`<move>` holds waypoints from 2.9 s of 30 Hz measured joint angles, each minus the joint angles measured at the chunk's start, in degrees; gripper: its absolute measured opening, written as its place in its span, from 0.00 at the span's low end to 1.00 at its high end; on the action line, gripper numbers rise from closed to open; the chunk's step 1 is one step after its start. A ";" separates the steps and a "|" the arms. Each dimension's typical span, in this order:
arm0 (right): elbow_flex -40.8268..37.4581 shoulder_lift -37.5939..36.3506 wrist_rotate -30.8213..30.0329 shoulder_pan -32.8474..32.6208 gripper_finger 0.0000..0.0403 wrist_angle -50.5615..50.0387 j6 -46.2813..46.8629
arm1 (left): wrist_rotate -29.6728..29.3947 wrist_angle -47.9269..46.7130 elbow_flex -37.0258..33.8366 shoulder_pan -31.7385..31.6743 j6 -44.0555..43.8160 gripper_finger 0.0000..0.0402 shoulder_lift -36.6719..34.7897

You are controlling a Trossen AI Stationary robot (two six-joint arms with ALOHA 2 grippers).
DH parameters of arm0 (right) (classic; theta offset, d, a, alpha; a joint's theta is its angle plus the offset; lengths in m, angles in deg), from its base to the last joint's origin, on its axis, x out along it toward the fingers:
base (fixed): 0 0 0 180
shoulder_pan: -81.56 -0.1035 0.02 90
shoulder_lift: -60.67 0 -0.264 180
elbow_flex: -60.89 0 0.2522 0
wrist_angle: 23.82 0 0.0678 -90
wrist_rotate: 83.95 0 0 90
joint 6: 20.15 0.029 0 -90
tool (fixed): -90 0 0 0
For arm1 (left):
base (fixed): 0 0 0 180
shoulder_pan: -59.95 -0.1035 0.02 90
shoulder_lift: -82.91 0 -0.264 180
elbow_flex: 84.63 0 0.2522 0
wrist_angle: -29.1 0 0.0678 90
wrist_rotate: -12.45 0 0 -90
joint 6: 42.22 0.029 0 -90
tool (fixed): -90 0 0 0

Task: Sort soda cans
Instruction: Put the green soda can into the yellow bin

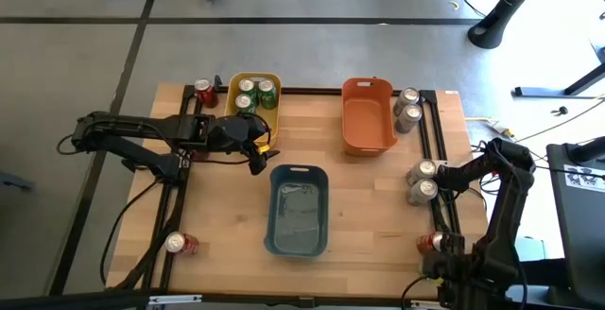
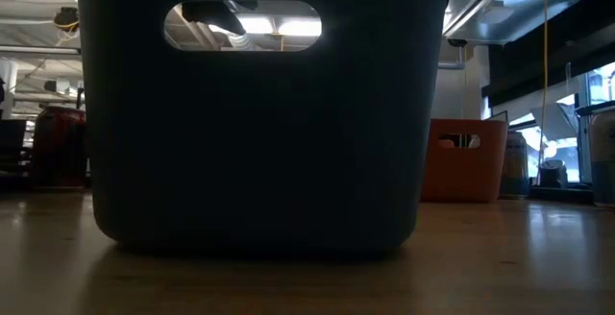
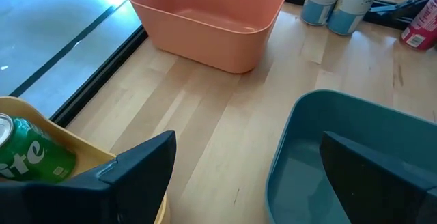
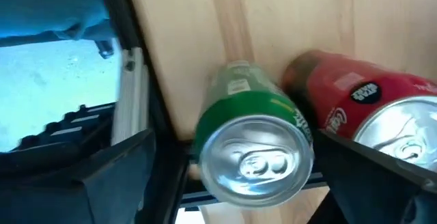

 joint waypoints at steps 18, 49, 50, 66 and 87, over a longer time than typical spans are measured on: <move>-4.98 0.04 1.92 0.00 0.97 11.03 0.95 | 0.00 0.00 0.00 0.00 0.05 0.86 -0.02; -10.35 0.07 2.28 -0.02 0.97 24.94 1.03 | 0.02 -0.01 0.00 0.00 0.07 0.86 -0.04; -10.35 0.07 1.26 -0.02 0.97 25.12 1.01 | 0.02 -0.01 0.00 0.00 0.07 0.86 -0.04; -10.35 0.07 -2.50 0.01 0.97 25.47 0.95 | 0.02 -0.01 0.00 0.00 0.07 0.86 -0.04; -10.86 0.04 -4.43 -0.04 0.97 25.23 0.91 | 0.00 -0.01 0.00 -0.07 0.08 0.86 -0.04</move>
